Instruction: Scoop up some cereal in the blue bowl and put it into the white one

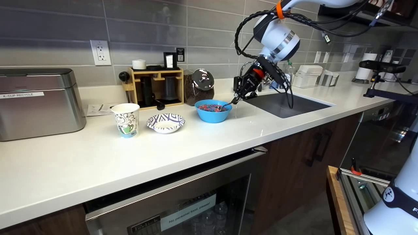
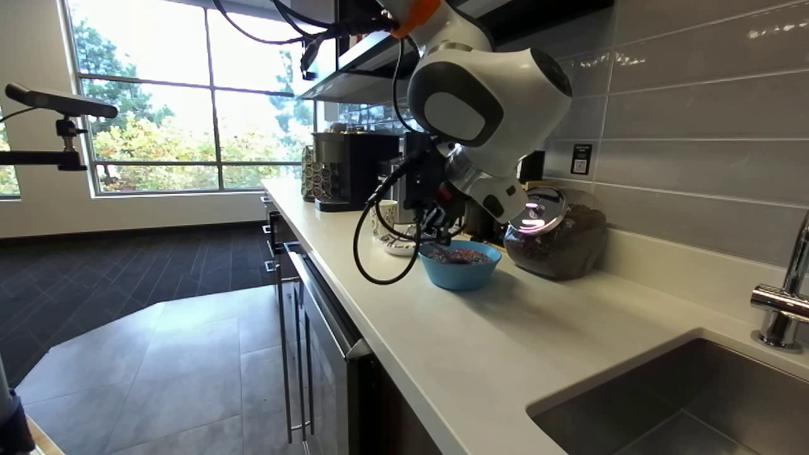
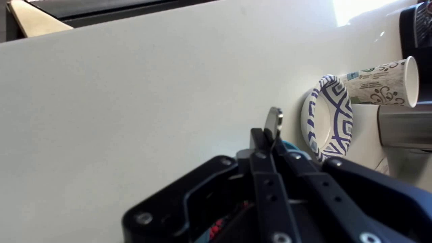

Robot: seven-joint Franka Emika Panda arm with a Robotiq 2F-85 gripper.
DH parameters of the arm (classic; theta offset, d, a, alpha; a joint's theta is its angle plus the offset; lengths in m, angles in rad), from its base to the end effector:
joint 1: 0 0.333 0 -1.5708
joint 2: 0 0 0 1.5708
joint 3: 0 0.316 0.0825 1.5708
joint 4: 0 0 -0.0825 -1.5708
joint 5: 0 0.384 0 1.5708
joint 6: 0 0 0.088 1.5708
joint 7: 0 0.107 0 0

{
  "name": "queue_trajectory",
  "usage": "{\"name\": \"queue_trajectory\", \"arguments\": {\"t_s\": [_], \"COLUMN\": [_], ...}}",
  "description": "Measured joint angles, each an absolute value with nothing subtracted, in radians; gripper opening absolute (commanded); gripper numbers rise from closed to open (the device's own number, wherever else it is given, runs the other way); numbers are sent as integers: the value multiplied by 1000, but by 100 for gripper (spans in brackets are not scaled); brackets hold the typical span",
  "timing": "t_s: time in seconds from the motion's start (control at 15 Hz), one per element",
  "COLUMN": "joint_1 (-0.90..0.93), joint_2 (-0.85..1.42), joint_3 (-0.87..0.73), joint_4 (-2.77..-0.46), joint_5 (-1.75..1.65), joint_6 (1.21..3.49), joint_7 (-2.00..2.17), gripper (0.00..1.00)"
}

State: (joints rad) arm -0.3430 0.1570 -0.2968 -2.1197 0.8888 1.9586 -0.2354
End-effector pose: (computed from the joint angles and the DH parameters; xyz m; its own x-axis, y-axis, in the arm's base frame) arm 0.4668 -0.2812 0.3366 0.6785 -0.6883 -0.2567 -0.6519 -0.4030 -0.6423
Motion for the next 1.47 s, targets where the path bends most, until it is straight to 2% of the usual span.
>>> {"name": "queue_trajectory", "arguments": {"t_s": [0.47, 1.47], "joint_1": [-388, -513], "joint_2": [203, 314], "joint_3": [-306, -351], "joint_4": [-2119, -2113], "joint_5": [1007, 1173], "joint_6": [1871, 1534], "joint_7": [-282, -570], "gripper": [1, 1]}}
